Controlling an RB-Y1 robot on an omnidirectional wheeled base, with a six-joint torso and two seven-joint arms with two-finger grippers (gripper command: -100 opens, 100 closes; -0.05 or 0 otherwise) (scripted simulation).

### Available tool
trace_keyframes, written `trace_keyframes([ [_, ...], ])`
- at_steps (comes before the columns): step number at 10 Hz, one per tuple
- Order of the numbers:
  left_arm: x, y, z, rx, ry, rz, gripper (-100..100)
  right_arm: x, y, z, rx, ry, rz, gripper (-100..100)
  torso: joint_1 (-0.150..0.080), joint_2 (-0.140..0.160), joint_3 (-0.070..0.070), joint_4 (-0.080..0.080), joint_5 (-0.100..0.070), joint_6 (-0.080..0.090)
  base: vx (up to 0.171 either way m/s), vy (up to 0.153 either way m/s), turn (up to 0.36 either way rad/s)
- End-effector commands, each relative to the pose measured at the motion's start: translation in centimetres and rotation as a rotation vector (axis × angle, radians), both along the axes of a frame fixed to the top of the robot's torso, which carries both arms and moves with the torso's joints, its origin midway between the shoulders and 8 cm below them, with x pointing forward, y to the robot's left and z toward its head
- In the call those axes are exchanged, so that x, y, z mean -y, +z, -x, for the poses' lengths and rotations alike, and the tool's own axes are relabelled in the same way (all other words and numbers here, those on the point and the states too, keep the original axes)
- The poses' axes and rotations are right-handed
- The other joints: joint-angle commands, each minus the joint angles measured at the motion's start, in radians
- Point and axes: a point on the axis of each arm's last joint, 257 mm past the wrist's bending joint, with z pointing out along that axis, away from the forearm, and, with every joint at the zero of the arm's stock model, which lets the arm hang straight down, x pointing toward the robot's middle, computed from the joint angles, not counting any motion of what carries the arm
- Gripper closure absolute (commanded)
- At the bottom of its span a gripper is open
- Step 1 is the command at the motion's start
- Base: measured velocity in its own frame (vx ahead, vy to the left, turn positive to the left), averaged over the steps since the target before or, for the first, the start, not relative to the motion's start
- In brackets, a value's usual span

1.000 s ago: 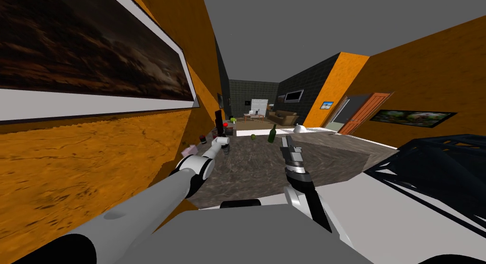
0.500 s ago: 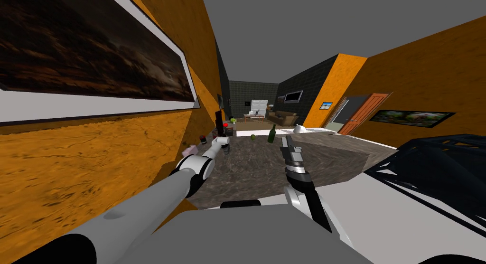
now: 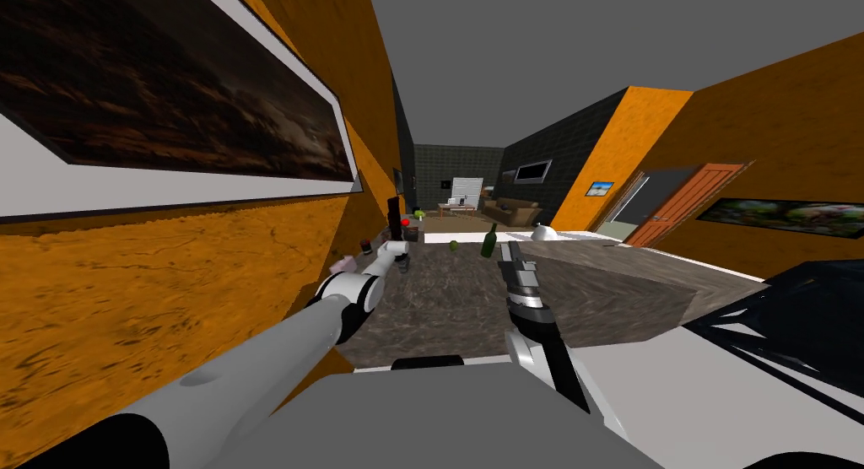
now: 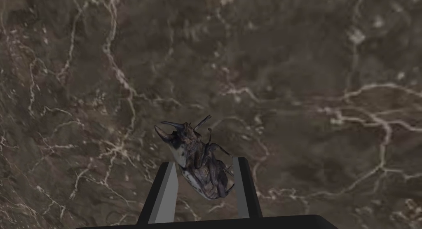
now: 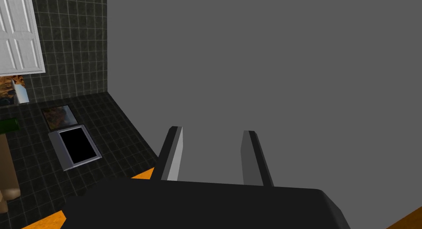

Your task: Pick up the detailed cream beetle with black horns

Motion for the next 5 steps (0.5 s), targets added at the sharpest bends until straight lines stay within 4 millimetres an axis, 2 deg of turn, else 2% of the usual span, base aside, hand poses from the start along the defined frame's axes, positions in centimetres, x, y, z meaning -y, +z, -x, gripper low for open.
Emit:
trace_keyframes([
  [1, 0.29, 0.35, -0.08, 0.0, -0.018, 0.0, 100, 0.0, 0.0, 0.0, 0.0, 0.0, 0.0, 0, 0.0, 0.0, 0.0, 0.0, 0.0, 0.0, 0.014, -0.029, 0.088],
  [4, 0.6, 0.7, -0.19, -0.001, -0.031, 0.001, 100, 0.0, 0.0, 0.0, 0.0, 0.0, 0.0, 0, 0.0, 0.002, 0.001, 0.0, 0.0, 0.0, -0.008, -0.028, 0.077],
  [5, 0.61, 0.7, -0.19, -0.001, -0.033, 0.0, 0, 0.0, 0.0, 0.0, 0.0, 0.0, 0.0, 0, 0.001, 0.002, 0.001, 0.0, 0.0, 0.0, 0.0, 0.0, 0.0],
])
